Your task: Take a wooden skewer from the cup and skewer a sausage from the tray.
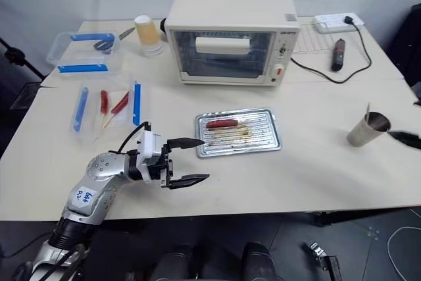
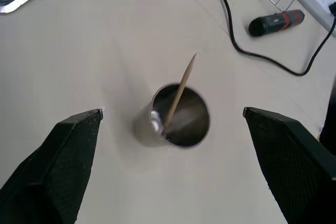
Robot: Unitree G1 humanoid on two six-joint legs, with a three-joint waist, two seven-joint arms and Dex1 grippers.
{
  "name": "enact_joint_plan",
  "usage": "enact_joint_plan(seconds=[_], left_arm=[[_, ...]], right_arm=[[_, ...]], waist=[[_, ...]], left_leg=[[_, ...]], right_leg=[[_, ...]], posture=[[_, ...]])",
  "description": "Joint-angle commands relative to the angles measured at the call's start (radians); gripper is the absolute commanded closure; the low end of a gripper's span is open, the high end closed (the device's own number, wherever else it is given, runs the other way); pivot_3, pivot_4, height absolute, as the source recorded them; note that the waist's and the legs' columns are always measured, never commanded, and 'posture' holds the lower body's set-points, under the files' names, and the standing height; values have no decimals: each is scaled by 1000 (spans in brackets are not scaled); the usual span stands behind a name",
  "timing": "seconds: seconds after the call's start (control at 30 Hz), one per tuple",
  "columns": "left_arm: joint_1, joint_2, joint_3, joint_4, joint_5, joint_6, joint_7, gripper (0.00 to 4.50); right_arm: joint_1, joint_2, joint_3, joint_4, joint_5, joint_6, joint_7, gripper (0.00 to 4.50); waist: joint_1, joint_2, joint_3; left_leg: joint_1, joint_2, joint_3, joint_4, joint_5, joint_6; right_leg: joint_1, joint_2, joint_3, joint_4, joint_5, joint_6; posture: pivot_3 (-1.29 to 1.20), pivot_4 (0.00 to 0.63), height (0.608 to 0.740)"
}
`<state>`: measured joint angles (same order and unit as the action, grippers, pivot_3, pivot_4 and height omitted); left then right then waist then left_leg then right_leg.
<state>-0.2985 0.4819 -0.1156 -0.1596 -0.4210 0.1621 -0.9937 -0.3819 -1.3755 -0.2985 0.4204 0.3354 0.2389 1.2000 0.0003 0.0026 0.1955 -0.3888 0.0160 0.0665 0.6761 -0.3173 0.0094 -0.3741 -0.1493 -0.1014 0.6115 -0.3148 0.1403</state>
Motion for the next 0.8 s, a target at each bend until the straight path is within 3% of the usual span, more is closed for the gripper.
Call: enact_joint_plan(seconds=[0.03,0.23,0.5,0.8], left_arm=[[6,0,16,-46,14,-15,28,61],[54,10,42,-99,8,5,68,61],[86,10,50,-142,4,27,98,61],[87,9,50,-151,3,36,107,0]], right_arm=[[-255,23,220,163,-174,37,58,0],[-705,153,488,509,-457,-76,128,0],[-882,236,562,738,-582,-166,174,0],[-904,260,542,793,-608,-194,157,3030]], waist=[[7,1,0],[-2,4,1],[0,4,1],[-4,4,1]], left_leg=[[-2,0,0,2,0,0],[-5,-1,0,4,-1,1],[-7,-1,-1,4,0,0],[-7,-1,-1,4,0,0]], right_leg=[[-1,0,0,0,0,0],[-2,-1,-1,0,0,1],[-2,0,-3,2,1,1],[-2,0,-3,3,1,1]], posture=[[0,150,740],[0,150,740],[0,150,740],[0,150,740]])
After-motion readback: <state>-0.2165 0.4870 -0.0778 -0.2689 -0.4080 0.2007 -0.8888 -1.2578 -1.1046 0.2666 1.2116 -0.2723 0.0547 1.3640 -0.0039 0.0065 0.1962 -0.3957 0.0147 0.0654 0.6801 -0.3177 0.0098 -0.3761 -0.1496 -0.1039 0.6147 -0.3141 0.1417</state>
